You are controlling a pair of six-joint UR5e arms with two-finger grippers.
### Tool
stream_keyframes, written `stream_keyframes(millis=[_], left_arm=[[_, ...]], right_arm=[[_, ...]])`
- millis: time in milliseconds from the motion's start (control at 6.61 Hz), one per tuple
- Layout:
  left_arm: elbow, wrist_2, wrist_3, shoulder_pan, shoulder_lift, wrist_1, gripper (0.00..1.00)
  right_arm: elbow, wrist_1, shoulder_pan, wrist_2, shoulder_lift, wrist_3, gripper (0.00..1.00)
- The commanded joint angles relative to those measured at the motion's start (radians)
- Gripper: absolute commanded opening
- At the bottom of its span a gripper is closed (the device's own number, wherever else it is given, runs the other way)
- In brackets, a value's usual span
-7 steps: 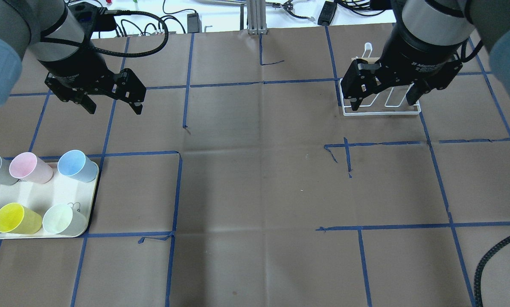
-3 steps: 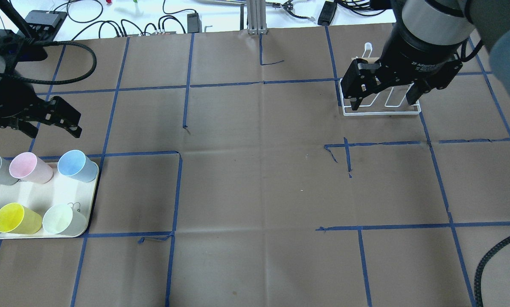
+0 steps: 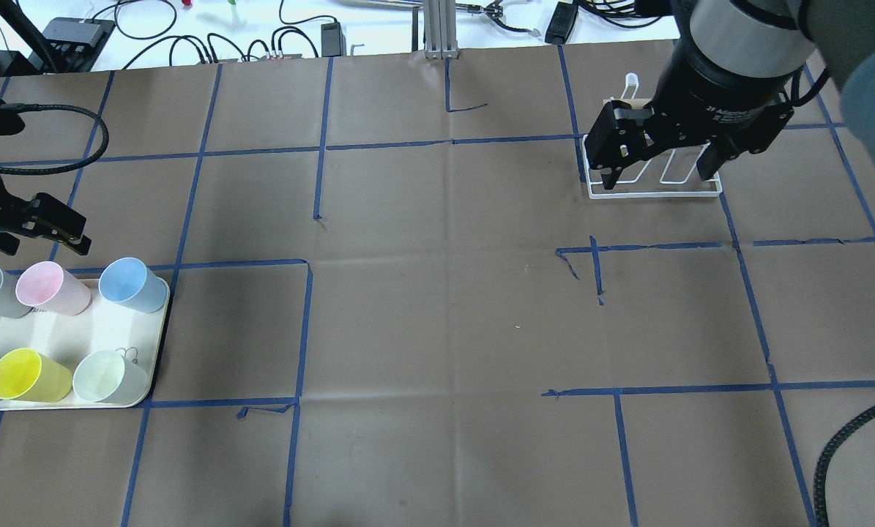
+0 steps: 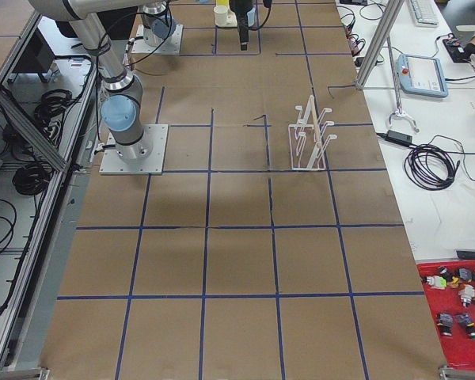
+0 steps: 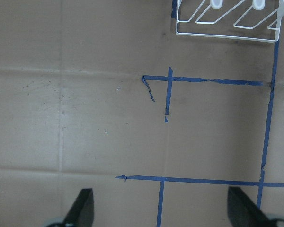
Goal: Transfer IKEA cup to right arm and place on rack
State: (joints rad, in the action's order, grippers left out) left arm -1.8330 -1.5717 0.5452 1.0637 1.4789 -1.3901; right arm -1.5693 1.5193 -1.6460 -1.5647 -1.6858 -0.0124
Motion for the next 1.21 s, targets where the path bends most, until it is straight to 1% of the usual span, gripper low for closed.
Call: stream_keyframes(millis=[0,151,303,605,756,1059], left_arm=[[-0.049,0.009,0.002,-0.004,0.067,0.108,0.99],[-0.111,0.021,-0.001,-0.001,0.101,0.211,0.99],[-0.153,0.035,-0.002,-0.001,0.138,0.256,0.99],[-0.189,0.038,-0.016,0.005,0.228,0.368,0.99],[-0.19,0.035,-0.018,0.009,0.26,0.39,0.99],[-0.206,0.035,-0.019,0.01,0.265,0.39,0.99]], right_arm=[[-0.002,-0.001,0.0,-0.002,0.0,-0.001,1.0],[0.0,-0.001,0.0,0.0,0.0,-0.001,1.0],[0.0,0.001,0.0,0.0,0.0,-0.001,1.0],[0.0,0.001,0.0,0.0,0.0,0.0,1.0],[-0.002,-0.001,0.0,0.0,0.0,0.0,1.0],[-0.002,-0.001,0.0,0.0,0.0,-0.001,1.0]])
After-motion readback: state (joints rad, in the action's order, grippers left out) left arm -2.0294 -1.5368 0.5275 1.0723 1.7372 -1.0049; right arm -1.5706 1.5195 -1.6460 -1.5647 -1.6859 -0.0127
